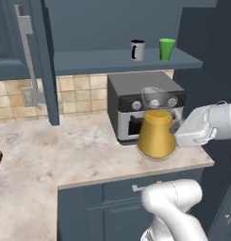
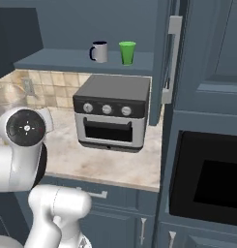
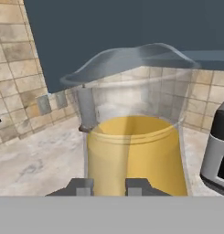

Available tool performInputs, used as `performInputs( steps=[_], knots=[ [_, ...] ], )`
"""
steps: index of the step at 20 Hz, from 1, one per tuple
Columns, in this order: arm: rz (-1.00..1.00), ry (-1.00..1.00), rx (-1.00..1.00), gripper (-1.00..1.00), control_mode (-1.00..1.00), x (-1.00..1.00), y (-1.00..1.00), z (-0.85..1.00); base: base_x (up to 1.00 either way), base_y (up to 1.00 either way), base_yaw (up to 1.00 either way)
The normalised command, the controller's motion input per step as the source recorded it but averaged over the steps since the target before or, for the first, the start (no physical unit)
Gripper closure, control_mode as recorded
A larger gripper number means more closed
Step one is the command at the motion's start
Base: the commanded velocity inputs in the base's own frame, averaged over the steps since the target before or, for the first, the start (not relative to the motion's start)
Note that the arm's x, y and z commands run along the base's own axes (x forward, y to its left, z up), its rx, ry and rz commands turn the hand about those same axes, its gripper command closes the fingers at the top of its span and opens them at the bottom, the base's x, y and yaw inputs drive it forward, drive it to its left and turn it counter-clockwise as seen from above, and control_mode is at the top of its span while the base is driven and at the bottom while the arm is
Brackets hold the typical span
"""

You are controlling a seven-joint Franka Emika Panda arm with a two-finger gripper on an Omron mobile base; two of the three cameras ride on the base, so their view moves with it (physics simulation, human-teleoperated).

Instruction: There is a tray on the dining counter. Grab the cup, mug, and pitcher and place them on the tray. The pitcher may be placed next to the tray if it cannot fit the tray.

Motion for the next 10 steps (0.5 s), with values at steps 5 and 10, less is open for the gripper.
performInputs(
  steps=[5,10],
  knots=[
    [0.0,0.0,0.0,1.0,1.0,0.0,0.0,0.0,-0.98,-0.03,0.0],
    [0.0,0.0,0.0,1.0,1.0,0.0,0.0,0.0,-0.89,-0.32,0.08]
  ],
)
